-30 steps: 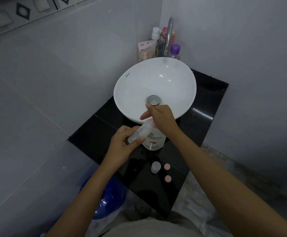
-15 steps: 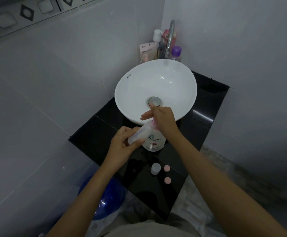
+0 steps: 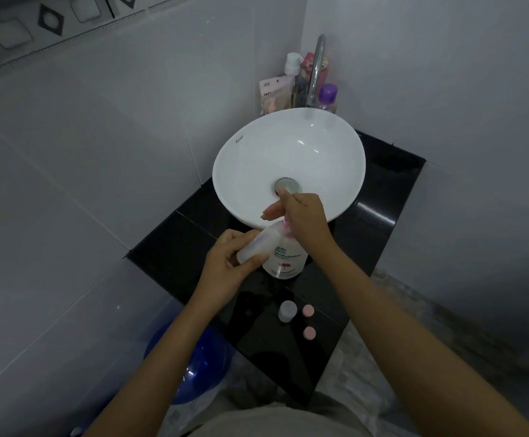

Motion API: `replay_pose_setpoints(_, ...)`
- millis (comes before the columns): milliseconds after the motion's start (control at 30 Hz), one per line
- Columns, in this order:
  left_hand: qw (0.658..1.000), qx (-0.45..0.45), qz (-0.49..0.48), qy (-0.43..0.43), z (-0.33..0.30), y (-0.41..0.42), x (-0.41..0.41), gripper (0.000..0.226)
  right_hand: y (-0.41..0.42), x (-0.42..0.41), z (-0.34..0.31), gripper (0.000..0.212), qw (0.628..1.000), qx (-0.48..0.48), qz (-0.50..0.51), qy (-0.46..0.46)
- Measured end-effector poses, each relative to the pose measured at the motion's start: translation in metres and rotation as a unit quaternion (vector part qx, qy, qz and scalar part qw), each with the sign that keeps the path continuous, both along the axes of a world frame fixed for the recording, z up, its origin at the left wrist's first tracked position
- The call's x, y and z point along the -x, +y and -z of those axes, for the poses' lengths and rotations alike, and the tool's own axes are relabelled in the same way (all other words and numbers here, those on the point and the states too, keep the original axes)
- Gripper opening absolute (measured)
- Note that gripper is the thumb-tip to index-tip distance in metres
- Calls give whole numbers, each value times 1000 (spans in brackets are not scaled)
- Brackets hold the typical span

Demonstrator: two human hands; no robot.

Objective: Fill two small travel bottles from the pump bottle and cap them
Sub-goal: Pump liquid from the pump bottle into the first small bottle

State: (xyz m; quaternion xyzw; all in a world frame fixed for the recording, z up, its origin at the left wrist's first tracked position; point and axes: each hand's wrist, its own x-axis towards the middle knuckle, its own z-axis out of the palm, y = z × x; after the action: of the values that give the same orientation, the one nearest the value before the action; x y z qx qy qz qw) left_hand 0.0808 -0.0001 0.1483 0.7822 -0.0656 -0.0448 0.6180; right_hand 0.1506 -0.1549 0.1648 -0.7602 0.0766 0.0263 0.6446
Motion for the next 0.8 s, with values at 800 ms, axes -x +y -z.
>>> replay_pose_setpoints(800,1000,12,23,15,-4,3,-4,38,-3,-8,-14,46,999,15,-23,28)
